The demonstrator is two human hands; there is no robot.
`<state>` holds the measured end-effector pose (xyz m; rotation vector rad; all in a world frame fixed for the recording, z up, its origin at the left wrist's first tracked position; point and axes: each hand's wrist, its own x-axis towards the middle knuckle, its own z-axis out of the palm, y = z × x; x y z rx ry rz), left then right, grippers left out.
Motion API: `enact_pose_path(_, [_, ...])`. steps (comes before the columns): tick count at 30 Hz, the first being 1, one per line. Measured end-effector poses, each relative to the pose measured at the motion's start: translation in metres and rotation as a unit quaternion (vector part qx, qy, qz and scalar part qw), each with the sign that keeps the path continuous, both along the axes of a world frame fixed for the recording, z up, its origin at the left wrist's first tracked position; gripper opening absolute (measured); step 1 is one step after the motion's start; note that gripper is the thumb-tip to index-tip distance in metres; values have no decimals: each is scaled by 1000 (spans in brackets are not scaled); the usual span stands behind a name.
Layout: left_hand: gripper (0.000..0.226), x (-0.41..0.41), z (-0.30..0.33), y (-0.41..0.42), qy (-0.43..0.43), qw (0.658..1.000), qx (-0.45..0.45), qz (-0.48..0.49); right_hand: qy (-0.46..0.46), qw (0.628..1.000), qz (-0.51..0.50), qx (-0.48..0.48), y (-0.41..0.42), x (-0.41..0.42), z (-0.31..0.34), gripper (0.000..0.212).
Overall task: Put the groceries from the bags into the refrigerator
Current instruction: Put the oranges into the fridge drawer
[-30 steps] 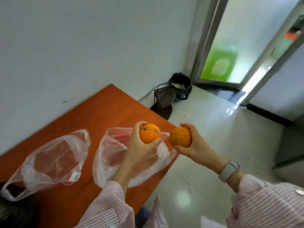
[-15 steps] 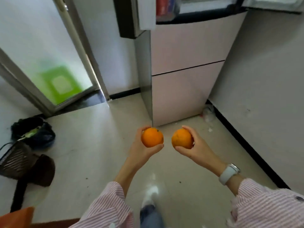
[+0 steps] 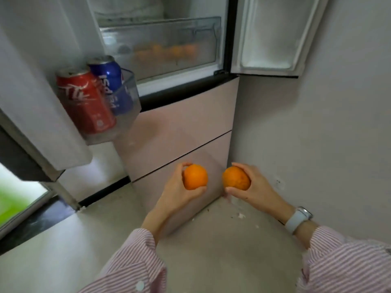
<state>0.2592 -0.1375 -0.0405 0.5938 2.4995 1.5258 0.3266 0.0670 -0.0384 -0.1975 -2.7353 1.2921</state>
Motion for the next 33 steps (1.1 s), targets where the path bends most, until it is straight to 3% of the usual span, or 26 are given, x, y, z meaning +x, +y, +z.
enact_pose_path(4, [66,-81,41,43,49,999,13,-18,35,999,-5,11,33,-75,40,70])
enact_pose_path(12, [75,-219,148,121,147,983,83,74,171,985,1,13,92,-235,131,67])
enact_pose_path(20, [73,-350,267,136,300,933,44,192,290,951,106,-15,129,-403,232,65])
enact_pose_path(25, [81,-424,321,104,274,935,-79,211,307,938,161,5,118,-499,294,74])
enact_pose_path(28, [74,-458,330,86,247,923,-230,182,256,937,212,111,102,-544,316,74])
enact_pose_path(33, [73,-509,319,68,154,901,-388,123,125,886,354,273,79,-604,312,55])
